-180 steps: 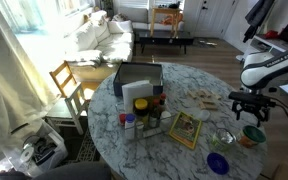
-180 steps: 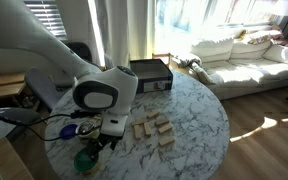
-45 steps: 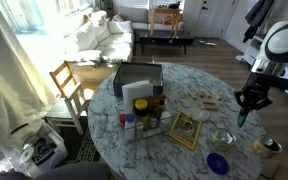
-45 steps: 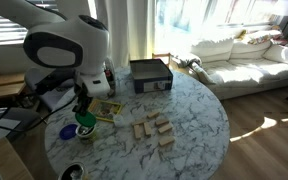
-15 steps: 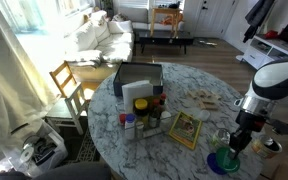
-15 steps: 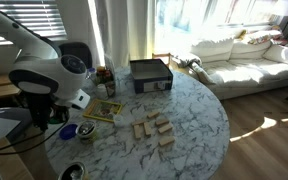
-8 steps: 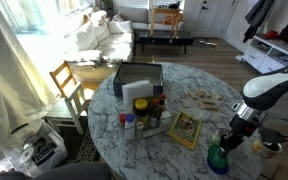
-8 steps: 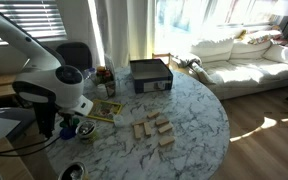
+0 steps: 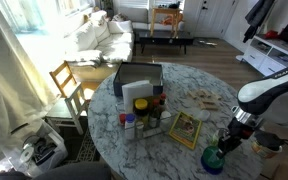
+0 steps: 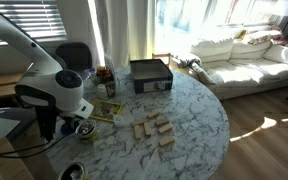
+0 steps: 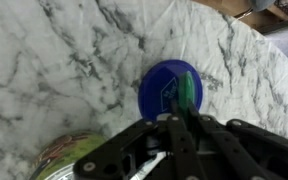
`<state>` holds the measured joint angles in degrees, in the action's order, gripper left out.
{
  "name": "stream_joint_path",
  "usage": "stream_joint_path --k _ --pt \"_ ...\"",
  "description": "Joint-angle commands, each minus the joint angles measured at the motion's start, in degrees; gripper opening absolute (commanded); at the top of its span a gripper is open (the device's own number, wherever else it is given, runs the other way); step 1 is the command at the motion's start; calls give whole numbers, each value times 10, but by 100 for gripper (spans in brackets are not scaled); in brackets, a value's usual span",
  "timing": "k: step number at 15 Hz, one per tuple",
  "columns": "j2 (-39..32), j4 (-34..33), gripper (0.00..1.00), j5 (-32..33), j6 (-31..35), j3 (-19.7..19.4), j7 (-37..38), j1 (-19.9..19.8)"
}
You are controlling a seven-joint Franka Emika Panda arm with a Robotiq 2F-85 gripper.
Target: Take the lids off the cans than stack the cans
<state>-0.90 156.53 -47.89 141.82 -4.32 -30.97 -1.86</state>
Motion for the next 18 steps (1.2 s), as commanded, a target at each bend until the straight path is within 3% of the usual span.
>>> stream_joint_path --k 1,4,11,12,18 --pt "-6 3 34 -4 1 9 -3 -3" --pt "-1 3 44 -5 -2 11 -5 -3" --pt "2 4 96 13 -9 17 0 -1" --pt "3 4 100 12 -12 19 0 -1" --pt "11 -1 100 7 -50 31 -1 3"
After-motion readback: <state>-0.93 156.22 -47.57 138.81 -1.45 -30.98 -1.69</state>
